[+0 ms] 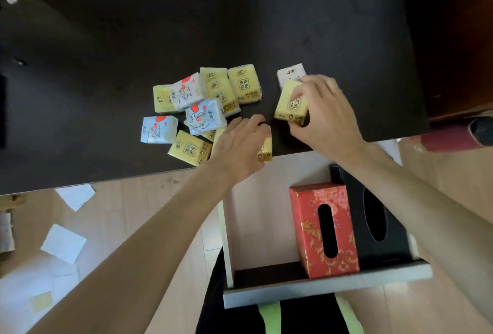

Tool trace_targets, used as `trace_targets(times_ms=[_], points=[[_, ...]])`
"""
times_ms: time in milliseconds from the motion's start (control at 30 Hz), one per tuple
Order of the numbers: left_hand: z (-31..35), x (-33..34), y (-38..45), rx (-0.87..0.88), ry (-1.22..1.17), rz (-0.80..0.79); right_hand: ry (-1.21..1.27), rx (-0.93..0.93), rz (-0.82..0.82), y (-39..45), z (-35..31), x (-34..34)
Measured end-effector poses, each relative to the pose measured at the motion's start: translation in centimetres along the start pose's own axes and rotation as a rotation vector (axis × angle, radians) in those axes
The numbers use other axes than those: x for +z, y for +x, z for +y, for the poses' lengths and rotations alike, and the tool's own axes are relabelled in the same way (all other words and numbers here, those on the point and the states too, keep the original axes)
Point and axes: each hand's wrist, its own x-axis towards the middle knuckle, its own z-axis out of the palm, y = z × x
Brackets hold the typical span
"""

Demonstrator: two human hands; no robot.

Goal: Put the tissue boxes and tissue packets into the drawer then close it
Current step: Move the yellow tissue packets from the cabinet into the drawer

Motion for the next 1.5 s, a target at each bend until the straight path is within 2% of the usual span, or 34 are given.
trace_targets(times_ms=[67, 167, 233, 367, 533, 767, 967, 1100, 1300, 1500], points=[[0.2, 0.3, 0.1, 0.015, 0.043, 0.0, 0.12, 0.141, 0.044, -2.3, 0.4, -0.6], [0.7, 0.5, -0.2, 0.024, 0.061, 0.022, 0.226, 0.332, 0.001, -6.4, 0.6, -1.1], [1.0, 0.2, -0.9, 0.053, -0.005, 0.06, 0.23, 0.362, -0.046, -9.4, 0.5, -1.0], [2.0, 0.2, -4.6, 0.105, -0.214, 0.132, 0.264, 0.28, -0.155, -14.4, 0.0, 0.1], [3.0, 4.7, -10.4, -0.019, -0.265, -0.067, 0.292, 0.218, -0.325, -17.1, -0.3, 3.0], [2.1, 11.5, -11.4, -0.148, -0.216, -0.157, 0.193, 0.007, -0.466, -14.8, -1.0, 8.3], [1.2, 14.8, -8.5, -0.112, -0.016, -0.028, -0.027, -0.171, -0.484, -11.7, -0.4, 11.2], [0.4, 16.3, -7.3, -0.071, 0.111, 0.055, -0.133, -0.142, -0.48, -10.8, 0.6, 12.1], [0.0, 18.3, -7.0, -0.031, 0.185, 0.238, -0.062, -0.12, -0.438, -11.1, 1.3, 13.7], [0.5, 17.7, -7.3, -0.085, 0.222, 0.265, -0.148, -0.121, -0.44, -11.1, 1.3, 13.9]])
